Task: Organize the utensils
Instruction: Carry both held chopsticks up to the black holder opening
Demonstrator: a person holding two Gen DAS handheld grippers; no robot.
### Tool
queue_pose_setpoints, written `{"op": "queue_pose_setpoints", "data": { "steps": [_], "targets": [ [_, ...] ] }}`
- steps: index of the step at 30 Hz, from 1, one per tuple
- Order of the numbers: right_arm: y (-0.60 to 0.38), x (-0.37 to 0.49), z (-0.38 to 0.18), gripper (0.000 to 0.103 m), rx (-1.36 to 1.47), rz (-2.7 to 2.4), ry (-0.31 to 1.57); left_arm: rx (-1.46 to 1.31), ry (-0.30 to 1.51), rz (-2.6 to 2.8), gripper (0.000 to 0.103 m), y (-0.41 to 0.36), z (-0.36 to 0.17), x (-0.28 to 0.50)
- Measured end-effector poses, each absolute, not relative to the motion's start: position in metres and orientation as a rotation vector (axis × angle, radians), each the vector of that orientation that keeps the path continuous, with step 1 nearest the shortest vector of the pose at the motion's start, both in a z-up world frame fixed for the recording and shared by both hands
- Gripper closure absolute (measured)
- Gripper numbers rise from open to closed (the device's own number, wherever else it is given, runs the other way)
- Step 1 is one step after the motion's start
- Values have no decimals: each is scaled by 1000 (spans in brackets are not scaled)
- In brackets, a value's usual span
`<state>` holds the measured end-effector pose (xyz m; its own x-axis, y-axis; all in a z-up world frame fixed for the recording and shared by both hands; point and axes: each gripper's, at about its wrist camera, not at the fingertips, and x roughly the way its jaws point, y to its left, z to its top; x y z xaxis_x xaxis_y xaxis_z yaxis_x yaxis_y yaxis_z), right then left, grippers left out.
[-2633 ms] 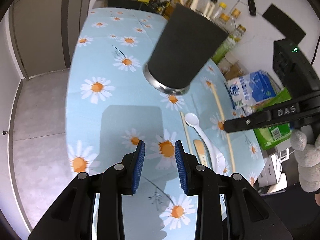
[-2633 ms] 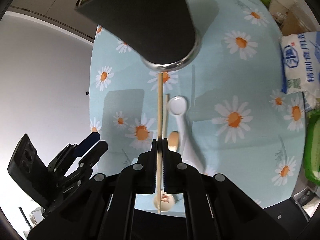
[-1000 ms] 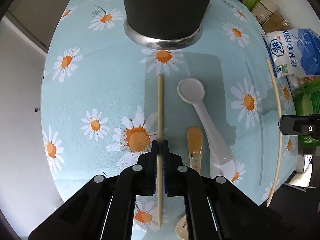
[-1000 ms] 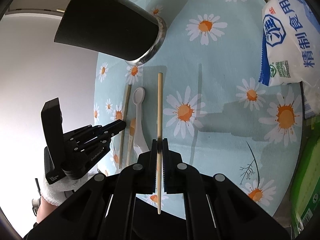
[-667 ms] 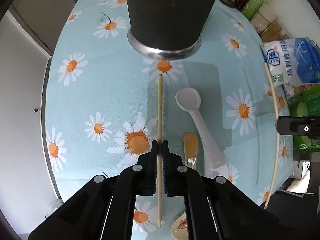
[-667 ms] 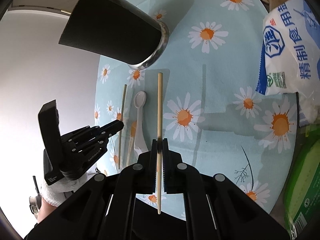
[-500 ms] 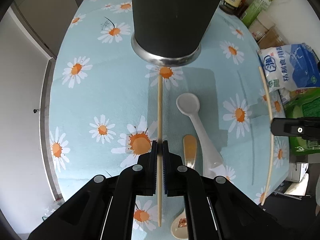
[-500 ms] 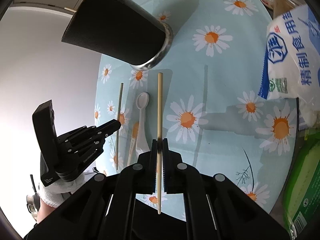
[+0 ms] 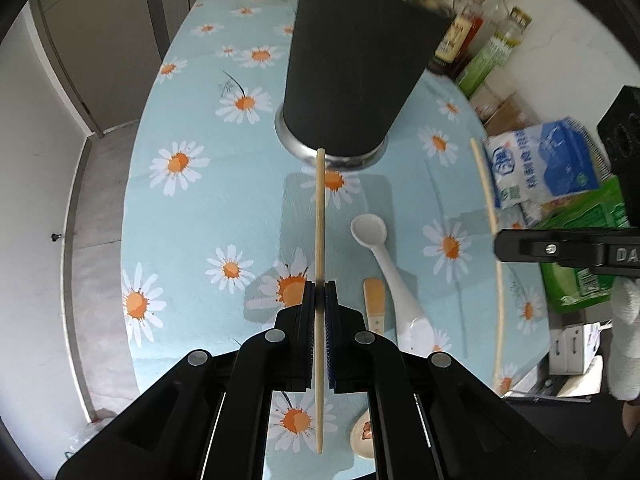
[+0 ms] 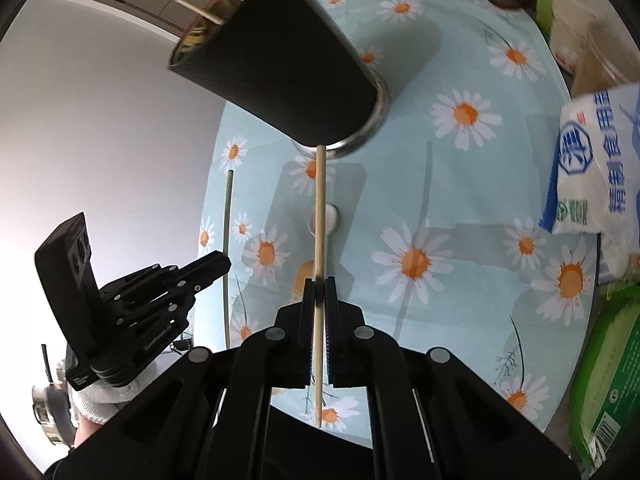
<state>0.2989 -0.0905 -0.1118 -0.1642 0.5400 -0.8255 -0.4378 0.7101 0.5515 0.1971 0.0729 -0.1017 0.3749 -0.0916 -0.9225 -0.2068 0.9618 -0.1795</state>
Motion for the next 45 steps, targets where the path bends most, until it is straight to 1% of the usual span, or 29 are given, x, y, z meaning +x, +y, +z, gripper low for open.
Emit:
{"op": "queue_pose_setpoints", "data": {
  "steps": [8,20,25,33,41,45],
  "targets": [
    [-58,281,-89,97,61,897,1414,-317,1065,4,99,89,-68,183],
    [-37,279,-49,97,88,953,1227,-326,919,-133,99,108,-39,187],
    [-37,289,-37,97,122,944,1152,-330,864,-174,99,114,-30,195],
    [-44,304,-18,97,200,925,1028,-360,725,-226,99,132,-4,211],
    [-49,332,17,97,217,886,891,-379,579,-273,99,140,20,233],
    [-55,343,33,97,283,897,806,-404,515,-321,99,144,33,247]
  ]
}}
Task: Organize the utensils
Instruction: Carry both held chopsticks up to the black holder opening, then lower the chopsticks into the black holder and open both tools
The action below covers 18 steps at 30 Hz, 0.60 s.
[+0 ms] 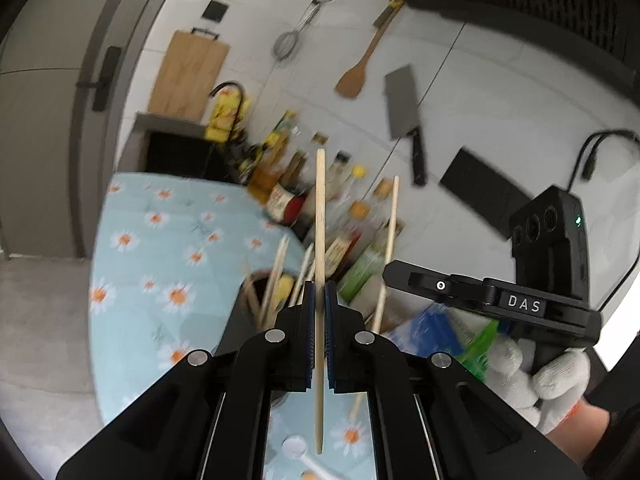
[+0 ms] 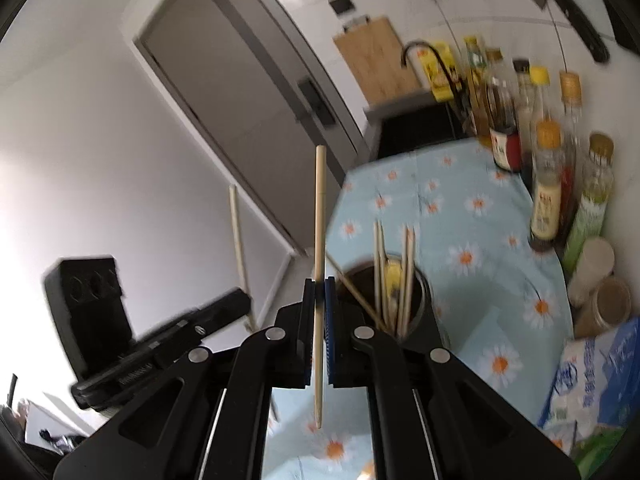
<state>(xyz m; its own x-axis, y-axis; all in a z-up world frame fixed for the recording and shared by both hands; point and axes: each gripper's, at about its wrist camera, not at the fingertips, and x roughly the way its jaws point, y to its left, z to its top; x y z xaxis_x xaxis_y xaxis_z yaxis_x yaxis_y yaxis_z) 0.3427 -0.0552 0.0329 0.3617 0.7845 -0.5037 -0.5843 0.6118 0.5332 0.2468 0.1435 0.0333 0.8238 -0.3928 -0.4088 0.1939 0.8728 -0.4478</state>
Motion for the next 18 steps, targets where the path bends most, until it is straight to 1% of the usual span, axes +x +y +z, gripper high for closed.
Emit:
{"op": "queue_pose_setpoints", "data": {
  "steps": [6,15,18],
  "targets": [
    [-59,359,50,97,320,866,740,-377,415,-363,99,141,52,264],
    [-61,379,66,97,311,856,672,-292,325,-351,99,140,64,280],
    [-62,385,69,97,314,853,620,-286,293,-348,99,144,64,285]
  ]
}}
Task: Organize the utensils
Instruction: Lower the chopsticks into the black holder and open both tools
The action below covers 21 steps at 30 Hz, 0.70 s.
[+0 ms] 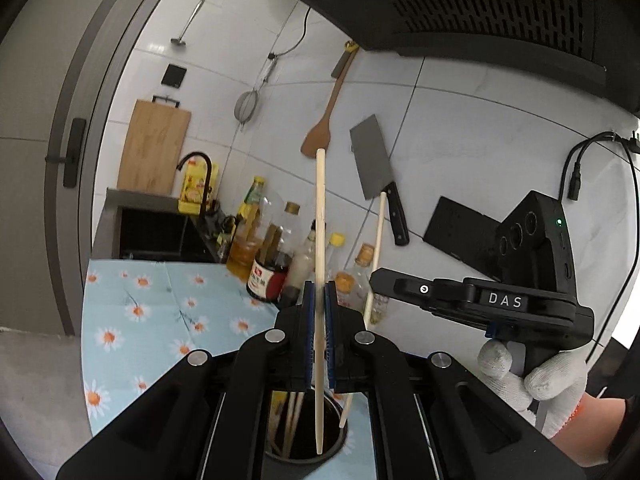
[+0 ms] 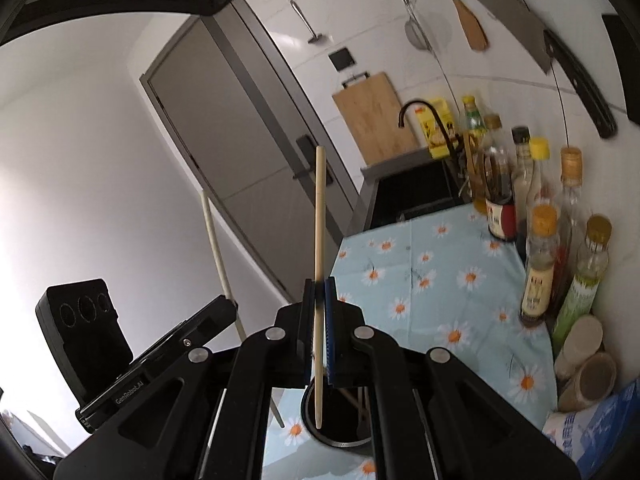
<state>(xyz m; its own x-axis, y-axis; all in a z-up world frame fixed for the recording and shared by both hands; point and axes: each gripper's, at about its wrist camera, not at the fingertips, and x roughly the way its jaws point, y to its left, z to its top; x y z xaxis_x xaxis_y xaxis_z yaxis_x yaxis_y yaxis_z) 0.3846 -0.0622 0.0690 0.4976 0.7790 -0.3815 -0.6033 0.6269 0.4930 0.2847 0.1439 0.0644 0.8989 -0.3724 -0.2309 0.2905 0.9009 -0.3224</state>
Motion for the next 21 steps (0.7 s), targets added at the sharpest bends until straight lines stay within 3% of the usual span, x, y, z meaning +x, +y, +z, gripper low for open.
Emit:
{"op": "queue_pose_setpoints", "data": {
  "steps": [21],
  "targets": [
    [-48,393,17,97,232,766,592,-233,288,-302,99,141,13,304]
  ]
}}
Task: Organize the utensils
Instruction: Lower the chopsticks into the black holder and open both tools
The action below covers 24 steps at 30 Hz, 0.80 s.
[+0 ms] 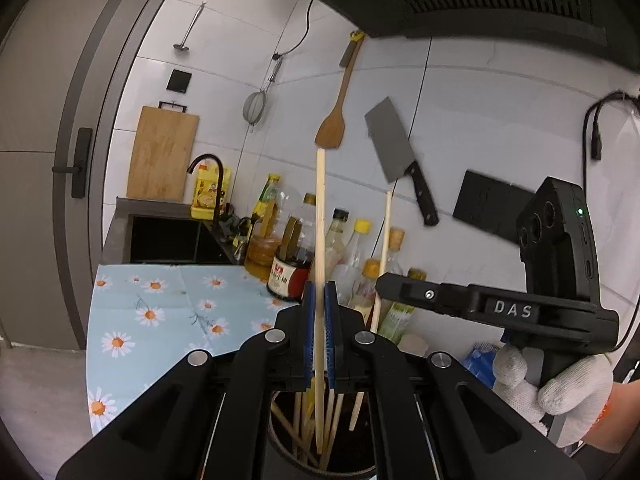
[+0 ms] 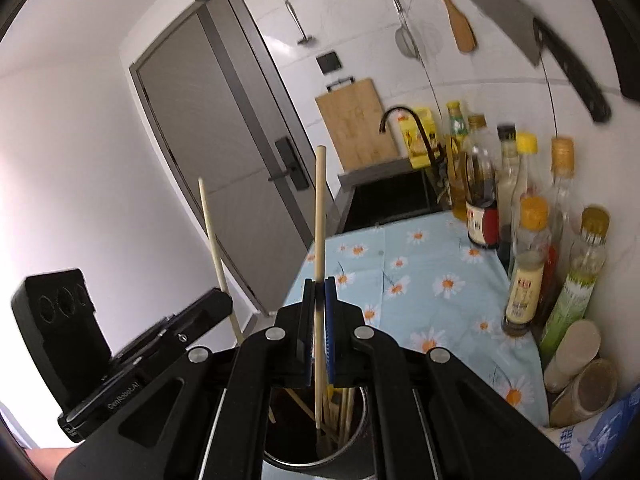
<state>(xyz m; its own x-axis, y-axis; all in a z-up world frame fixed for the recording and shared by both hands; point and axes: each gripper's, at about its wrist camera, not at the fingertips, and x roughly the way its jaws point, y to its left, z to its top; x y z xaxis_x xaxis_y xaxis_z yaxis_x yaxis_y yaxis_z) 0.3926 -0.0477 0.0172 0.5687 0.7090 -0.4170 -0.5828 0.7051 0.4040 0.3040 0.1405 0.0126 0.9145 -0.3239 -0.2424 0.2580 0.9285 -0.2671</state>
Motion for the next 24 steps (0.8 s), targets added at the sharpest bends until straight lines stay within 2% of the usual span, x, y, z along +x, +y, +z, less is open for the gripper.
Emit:
{"op": "queue_pose_setpoints", "data": {
  "steps": [19,22,24],
  "targets": [
    [-42,383,-23,97,230,754,691,-247,392,-267,98,135,-20,298],
    [-42,382,-23,87,234,756,700,-257,398,-261,98,139,-19,295],
    [-44,381,-22,87,240,758,706,-267,398,-252,98,142,-19,293]
  ]
}}
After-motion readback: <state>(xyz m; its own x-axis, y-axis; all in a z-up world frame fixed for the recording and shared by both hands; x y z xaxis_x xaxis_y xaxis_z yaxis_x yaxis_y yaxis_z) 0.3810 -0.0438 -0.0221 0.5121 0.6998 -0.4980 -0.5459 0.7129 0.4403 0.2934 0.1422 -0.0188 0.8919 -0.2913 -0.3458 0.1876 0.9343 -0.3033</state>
